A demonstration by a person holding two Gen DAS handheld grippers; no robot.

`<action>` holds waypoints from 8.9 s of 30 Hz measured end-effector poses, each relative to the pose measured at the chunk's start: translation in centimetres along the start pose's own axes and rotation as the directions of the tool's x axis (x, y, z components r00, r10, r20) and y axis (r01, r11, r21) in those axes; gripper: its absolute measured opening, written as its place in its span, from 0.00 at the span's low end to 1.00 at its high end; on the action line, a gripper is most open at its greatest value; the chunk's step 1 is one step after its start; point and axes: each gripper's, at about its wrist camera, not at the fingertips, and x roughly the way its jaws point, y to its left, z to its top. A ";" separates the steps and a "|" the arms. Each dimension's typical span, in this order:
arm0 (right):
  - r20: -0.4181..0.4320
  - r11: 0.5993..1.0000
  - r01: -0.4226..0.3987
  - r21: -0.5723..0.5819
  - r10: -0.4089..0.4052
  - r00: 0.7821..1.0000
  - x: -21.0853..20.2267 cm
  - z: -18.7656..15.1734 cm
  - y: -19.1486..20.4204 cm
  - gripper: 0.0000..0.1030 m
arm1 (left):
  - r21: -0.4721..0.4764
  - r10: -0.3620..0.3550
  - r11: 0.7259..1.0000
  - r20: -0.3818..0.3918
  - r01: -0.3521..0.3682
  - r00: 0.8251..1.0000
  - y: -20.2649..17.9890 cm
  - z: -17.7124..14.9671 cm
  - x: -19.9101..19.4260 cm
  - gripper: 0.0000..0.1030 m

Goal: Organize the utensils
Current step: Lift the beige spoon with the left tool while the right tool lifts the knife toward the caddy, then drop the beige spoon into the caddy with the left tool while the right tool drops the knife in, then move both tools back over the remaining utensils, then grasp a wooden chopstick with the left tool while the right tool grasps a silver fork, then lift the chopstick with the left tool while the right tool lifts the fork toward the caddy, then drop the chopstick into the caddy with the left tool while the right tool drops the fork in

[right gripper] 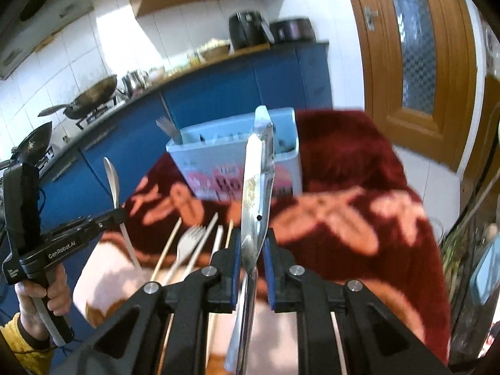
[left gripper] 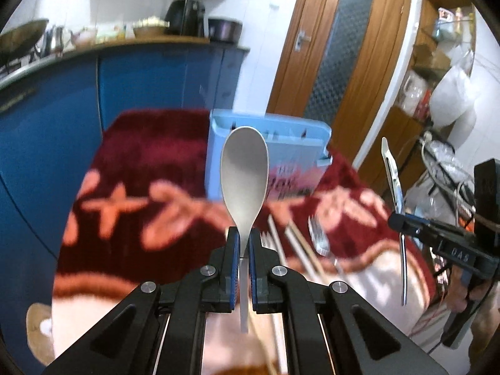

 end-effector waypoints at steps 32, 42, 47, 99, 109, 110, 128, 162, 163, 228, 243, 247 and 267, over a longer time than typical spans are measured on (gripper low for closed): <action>0.366 0.999 0.046 -0.027 -0.033 0.930 4.0 8.7 -1.6 0.15 | 0.000 0.082 0.996 0.317 -0.087 0.945 -1.1 11.5 7.0 0.05; 0.465 0.992 0.092 -0.090 -0.040 0.884 8.6 11.0 -1.2 0.15 | 0.012 0.077 0.996 0.305 -0.084 0.949 -0.7 10.2 9.3 0.05; 0.464 0.988 0.106 -0.112 -0.042 0.885 10.7 10.7 -1.3 0.15 | 0.020 0.079 0.996 0.304 -0.089 0.949 -0.8 9.8 9.6 0.05; 0.154 0.990 0.118 -0.071 -0.106 0.982 0.9 -0.3 1.5 0.30 | 0.036 0.111 0.993 0.032 -0.112 0.993 -2.1 1.7 1.1 0.18; 0.065 0.994 0.106 -0.029 -0.104 0.993 1.4 -3.1 0.2 0.30 | 0.021 0.131 0.991 -0.124 -0.130 0.984 -0.9 -0.9 3.3 0.18; 0.058 0.994 0.104 -0.023 -0.103 0.993 1.4 -3.3 0.0 0.30 | 0.015 0.129 0.992 -0.144 -0.128 0.981 -0.8 -1.2 3.7 0.18; -0.017 0.993 0.113 0.047 -0.112 0.994 2.4 -5.5 -3.4 0.30 | -0.013 0.093 0.994 -0.371 -0.105 0.924 0.3 -2.2 8.5 0.18; -0.378 0.996 -0.003 -0.085 -0.029 0.925 7.6 -2.8 0.7 0.30 | -0.118 -0.031 0.993 -0.345 -0.010 0.938 3.0 -1.1 6.2 0.04; -0.396 0.997 -0.010 -0.082 -0.023 0.918 7.9 -2.6 0.8 0.30 | -0.121 -0.036 0.993 -0.339 -0.005 0.940 3.0 -1.0 6.0 0.04; 0.341 1.000 -0.005 0.025 -0.004 0.940 6.0 10.4 -1.4 0.05 | -0.131 0.118 0.989 0.461 -0.065 0.880 0.2 14.7 4.0 0.04; 0.446 0.999 0.019 -0.039 0.000 0.895 10.6 11.6 -2.1 0.05 | -0.132 0.240 0.971 0.566 -0.201 0.789 0.0 13.8 9.0 0.04; 0.418 0.997 0.034 -0.063 -0.004 0.908 12.0 11.1 -2.2 0.05 | -0.107 0.250 0.967 0.557 -0.230 0.792 -0.2 12.4 10.2 0.04; 0.365 0.992 0.063 -0.113 -0.017 0.931 11.9 10.1 -0.7 0.14 | -0.036 0.220 0.972 0.490 -0.233 0.843 -0.8 10.4 10.3 0.16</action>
